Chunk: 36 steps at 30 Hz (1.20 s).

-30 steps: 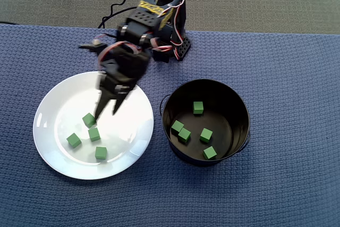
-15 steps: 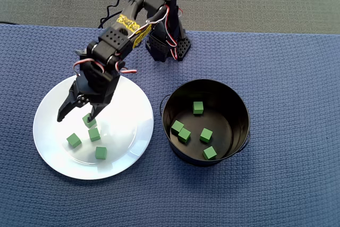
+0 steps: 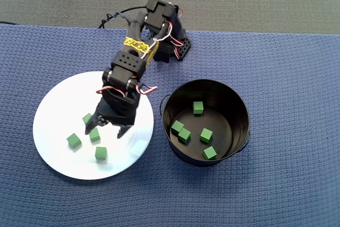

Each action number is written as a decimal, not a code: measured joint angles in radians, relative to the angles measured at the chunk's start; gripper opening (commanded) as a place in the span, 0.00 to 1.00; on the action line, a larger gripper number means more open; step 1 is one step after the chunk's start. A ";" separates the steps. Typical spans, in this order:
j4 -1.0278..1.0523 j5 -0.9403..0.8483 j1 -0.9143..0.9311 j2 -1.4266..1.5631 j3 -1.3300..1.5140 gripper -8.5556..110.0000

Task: Pick up the green cubes from the white plate and place them in the black recipient

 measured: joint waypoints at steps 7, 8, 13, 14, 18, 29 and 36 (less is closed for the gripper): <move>0.011 0.011 0.003 -0.124 -0.066 0.34; 0.002 0.008 0.006 -0.138 -0.066 0.34; -0.040 -0.051 0.032 -0.179 -0.074 0.34; -0.044 -0.066 0.032 -0.186 -0.075 0.34; -0.055 -0.095 0.028 -0.213 -0.095 0.34; -0.081 -0.089 0.057 -0.270 -0.109 0.33; -0.103 -0.115 0.066 -0.285 -0.109 0.31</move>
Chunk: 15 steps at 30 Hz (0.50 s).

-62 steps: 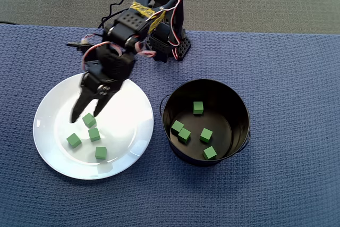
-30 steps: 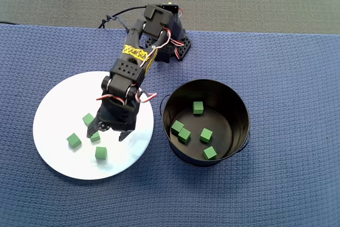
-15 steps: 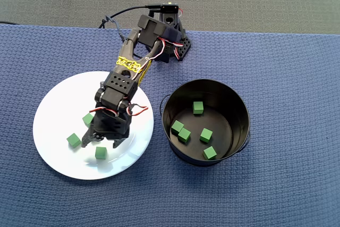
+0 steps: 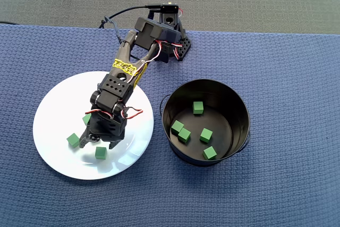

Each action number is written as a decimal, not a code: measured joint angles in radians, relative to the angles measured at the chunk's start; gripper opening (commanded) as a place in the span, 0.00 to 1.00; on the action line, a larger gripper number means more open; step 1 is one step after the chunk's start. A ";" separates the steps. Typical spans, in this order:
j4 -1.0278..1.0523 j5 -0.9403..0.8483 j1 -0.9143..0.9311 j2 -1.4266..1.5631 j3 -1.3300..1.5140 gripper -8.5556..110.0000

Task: Pick up the green cubes from the white plate and place them in the black recipient

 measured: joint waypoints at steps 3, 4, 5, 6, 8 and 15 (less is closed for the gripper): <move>-0.017 -0.032 0.005 0.000 0.000 0.31; -0.021 -0.041 0.006 0.000 0.000 0.31; -0.031 -0.049 0.006 0.000 0.000 0.31; -0.040 -0.055 0.006 0.000 0.000 0.31; -0.066 -0.064 0.006 0.000 0.006 0.30; -0.084 -0.075 0.006 0.000 0.008 0.28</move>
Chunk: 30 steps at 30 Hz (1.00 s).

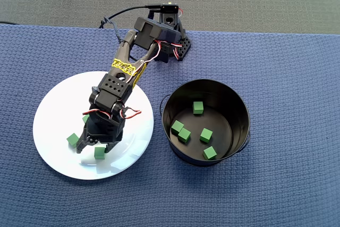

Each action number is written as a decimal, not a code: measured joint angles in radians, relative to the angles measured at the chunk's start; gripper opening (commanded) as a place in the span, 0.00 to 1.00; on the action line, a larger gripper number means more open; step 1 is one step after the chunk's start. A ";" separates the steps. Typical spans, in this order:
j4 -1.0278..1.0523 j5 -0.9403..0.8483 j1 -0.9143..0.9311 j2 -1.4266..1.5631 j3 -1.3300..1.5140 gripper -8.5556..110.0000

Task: Pick up the green cubes from the white plate and place them in the black recipient

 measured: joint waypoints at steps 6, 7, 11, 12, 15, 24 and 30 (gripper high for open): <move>0.000 0.000 0.000 0.000 0.005 0.24; 0.000 0.000 0.000 0.000 0.012 0.24; 0.000 0.000 0.000 0.000 0.032 0.19; 0.000 0.000 0.000 0.000 0.032 0.18; 0.000 0.000 0.002 0.000 0.037 0.19; 0.000 -0.002 0.011 0.000 0.048 0.07; 0.000 -0.002 0.011 0.000 0.048 0.07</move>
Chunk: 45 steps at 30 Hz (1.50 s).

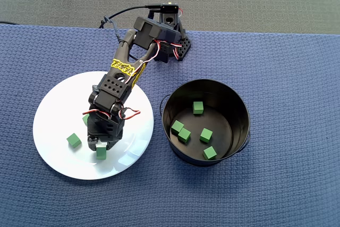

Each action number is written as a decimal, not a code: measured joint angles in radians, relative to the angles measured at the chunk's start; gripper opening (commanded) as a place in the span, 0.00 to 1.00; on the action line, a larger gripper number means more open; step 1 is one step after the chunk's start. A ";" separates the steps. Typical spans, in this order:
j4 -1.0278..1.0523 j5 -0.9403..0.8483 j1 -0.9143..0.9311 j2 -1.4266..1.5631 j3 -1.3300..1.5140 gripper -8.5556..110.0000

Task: Pick up the green cubes from the white plate and place them in the black recipient

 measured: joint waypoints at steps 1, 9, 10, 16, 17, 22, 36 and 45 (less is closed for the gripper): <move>0.000 0.000 0.000 0.000 0.000 0.07; 0.069 0.009 0.002 0.089 0.000 0.07; 0.092 0.009 0.002 0.117 0.000 0.07; 0.264 0.003 0.008 0.302 0.000 0.07; 0.290 -0.005 0.002 0.337 0.000 0.07; 0.377 -0.071 -0.121 0.555 0.078 0.07; 0.350 -0.067 -0.669 0.796 0.370 0.07; 0.196 -0.084 -0.746 0.779 0.537 0.35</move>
